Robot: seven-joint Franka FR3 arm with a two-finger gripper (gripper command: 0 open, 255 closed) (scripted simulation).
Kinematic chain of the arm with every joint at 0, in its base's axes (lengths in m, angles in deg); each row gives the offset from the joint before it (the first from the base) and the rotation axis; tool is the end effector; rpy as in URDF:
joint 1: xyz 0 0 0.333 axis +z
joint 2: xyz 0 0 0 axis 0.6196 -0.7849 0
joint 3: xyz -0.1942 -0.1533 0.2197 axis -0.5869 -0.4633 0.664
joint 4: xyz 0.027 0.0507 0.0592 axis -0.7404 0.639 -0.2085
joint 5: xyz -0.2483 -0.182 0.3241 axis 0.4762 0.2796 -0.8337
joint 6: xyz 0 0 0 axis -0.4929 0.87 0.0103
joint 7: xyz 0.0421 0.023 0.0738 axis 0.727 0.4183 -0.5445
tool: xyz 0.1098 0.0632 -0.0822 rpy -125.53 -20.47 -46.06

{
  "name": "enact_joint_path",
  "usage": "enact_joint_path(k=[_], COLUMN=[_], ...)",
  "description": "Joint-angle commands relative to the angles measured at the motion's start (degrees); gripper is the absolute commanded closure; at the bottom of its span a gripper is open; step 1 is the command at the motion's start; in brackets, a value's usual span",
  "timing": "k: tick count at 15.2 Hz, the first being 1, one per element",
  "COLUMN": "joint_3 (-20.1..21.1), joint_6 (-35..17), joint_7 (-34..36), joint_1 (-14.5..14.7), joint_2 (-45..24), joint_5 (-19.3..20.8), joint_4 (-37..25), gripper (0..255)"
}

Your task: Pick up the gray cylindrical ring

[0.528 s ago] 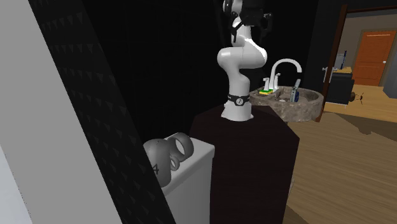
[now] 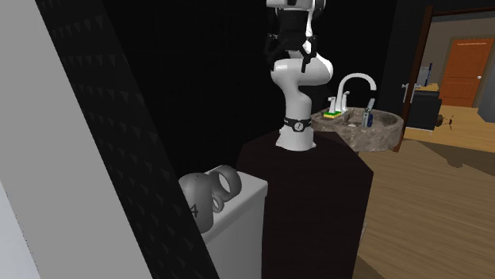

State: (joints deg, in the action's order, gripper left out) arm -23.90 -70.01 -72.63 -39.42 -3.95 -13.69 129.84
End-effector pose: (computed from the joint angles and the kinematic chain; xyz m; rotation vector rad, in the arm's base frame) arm 0.3359 -0.0755 0.4594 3.0788 0.0789 -0.2219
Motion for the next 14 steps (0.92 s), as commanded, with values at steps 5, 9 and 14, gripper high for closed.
enact_joint_path(k=[5,9,14], joint_3=[-8.44,-14.22,-21.17], joint_6=[-11.65,-19.98,-30.49], joint_7=[-13.63,-22.68,-34.81], joint_1=[0.4,1.29,3.75], joint_2=[-5.63,-12.58,-23.82], joint_5=[5.83,8.36,8.32], joint_4=[4.05,4.1,1.86], gripper=[0,0,0])
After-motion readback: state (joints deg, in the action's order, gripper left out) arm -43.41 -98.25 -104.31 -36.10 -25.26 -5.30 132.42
